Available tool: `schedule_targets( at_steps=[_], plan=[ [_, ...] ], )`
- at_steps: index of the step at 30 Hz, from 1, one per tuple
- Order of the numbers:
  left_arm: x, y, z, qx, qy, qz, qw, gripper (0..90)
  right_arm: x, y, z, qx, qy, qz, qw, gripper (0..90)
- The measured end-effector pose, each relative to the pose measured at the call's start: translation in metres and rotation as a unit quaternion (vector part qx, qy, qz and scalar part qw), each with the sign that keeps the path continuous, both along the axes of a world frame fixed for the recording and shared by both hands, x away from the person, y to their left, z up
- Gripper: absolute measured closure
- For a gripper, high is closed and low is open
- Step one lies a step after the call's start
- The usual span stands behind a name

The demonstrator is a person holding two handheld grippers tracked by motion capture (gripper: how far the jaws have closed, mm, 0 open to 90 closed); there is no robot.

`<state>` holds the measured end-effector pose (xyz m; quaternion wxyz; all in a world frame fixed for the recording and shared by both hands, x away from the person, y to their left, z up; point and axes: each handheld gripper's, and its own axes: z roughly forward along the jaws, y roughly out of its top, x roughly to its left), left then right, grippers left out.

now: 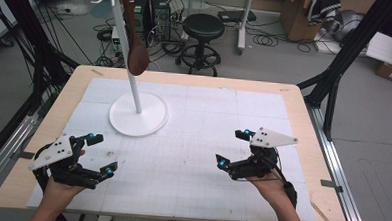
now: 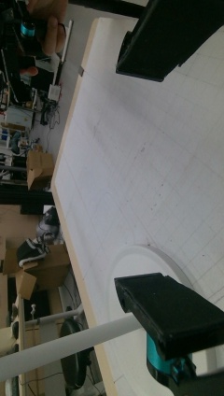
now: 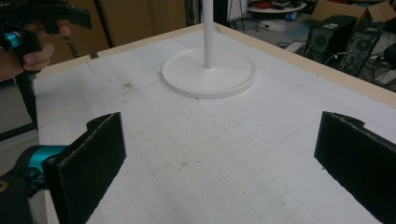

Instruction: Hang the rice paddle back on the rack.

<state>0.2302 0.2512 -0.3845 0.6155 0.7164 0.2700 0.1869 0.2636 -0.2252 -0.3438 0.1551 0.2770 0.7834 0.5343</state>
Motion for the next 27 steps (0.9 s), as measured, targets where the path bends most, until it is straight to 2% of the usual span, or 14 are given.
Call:
schedule_targets(
  at_steps=[12,21,27],
  plan=[
    [0.000,0.000,0.000,0.000,-0.001,0.002,1.0000,1.7,-0.010,-0.018,-0.020,-0.008,0.006,-0.008,0.9999,1.2],
    [0.000,0.000,-0.001,0.002,-0.002,-0.001,1.0000,1.7,-0.018,-0.021,-0.028,-0.008,0.000,-0.001,1.0000,1.2],
    [0.000,0.000,-0.003,0.004,-0.002,-0.001,1.0000,1.7,-0.020,-0.024,-0.032,-0.010,0.005,-0.002,0.9999,1.2]
  ],
)
